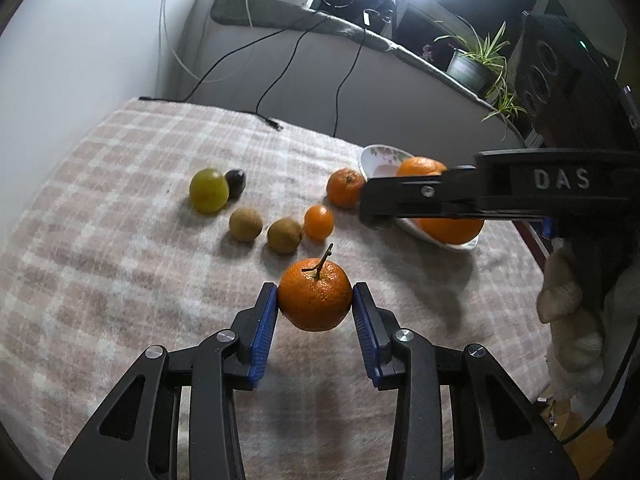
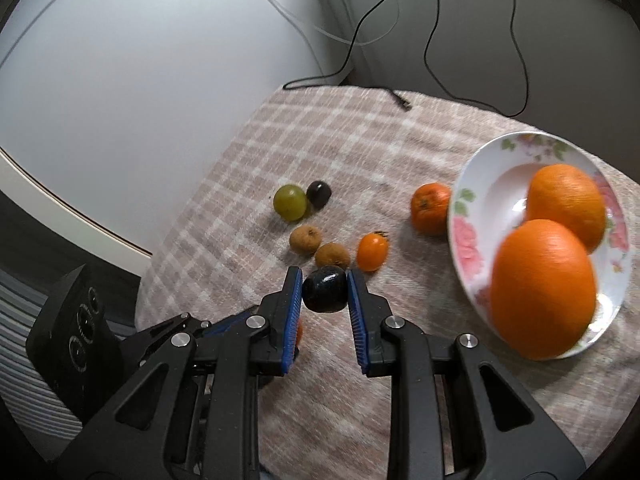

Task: Organize fruits
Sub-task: 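Close the left gripper on the tangerine while the right gripper closes on the plum, then carry the tangerine with the left gripper while the right gripper carries the plum over the plate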

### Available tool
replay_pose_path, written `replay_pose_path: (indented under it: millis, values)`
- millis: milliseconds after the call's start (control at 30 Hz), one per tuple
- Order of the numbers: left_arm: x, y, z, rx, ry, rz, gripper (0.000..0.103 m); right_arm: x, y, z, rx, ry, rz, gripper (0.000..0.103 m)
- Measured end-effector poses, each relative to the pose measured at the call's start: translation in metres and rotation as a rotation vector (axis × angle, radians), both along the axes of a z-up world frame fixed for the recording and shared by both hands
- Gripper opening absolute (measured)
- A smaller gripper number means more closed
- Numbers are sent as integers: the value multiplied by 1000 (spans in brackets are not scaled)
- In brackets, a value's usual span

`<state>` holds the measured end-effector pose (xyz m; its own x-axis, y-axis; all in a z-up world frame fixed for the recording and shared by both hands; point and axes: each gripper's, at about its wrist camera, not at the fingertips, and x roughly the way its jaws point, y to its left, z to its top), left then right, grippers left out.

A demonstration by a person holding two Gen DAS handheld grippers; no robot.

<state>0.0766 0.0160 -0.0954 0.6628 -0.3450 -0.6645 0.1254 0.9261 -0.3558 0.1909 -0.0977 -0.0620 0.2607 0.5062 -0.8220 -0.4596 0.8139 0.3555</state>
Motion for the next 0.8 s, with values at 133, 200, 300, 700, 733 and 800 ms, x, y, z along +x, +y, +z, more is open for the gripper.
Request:
replay_pose_path:
  millis: [133,200,300,700,733,800]
  values:
    - [8,-6,10,3,-22,-10,37,0,-18,11,8,-26,-21,24]
    - [13,-10,15,5,-34,-18,36,0,-30,18,14,-39,-35,24]
    - [23,-18,21,5,-49,-34,36,3,-48,26,13,-62,-62,24]
    - [61,-52,32,18,-77,-93,37,18,-121,41,16,-97,-184,24]
    - [64,-54,33,19,-77,-95,36,20,-127,40,14,-96,-193,24]
    - [69,-57,32,18,-75,-99,36,24,-137,38,12,-93,-211,24]
